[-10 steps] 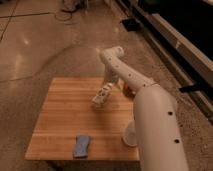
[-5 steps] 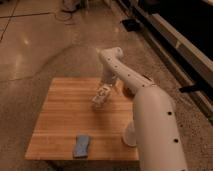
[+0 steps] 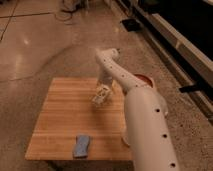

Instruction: Stand the bottle upright

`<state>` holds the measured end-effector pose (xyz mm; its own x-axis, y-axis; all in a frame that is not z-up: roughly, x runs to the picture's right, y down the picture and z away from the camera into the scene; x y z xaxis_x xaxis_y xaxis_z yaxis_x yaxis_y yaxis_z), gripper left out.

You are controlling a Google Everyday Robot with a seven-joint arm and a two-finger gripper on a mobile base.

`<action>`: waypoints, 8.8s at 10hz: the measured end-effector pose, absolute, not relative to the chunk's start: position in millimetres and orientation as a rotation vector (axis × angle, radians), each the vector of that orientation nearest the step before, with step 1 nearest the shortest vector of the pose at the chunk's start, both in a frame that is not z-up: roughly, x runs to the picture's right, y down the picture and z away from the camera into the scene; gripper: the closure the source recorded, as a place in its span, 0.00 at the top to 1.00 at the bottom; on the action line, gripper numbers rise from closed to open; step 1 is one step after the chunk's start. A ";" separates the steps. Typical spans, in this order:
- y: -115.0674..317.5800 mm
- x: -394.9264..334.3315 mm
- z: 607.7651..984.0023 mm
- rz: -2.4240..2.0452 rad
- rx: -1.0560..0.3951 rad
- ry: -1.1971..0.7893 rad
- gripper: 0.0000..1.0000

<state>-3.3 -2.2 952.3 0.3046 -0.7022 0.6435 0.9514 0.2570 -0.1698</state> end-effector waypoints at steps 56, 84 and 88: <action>21.3 37.3 870.7 -2.020 -0.111 -0.544 0.16; 76.2 -10.4 896.3 -2.074 -0.652 -0.648 0.80; 81.9 -1.7 919.8 -2.146 -0.751 -0.616 0.80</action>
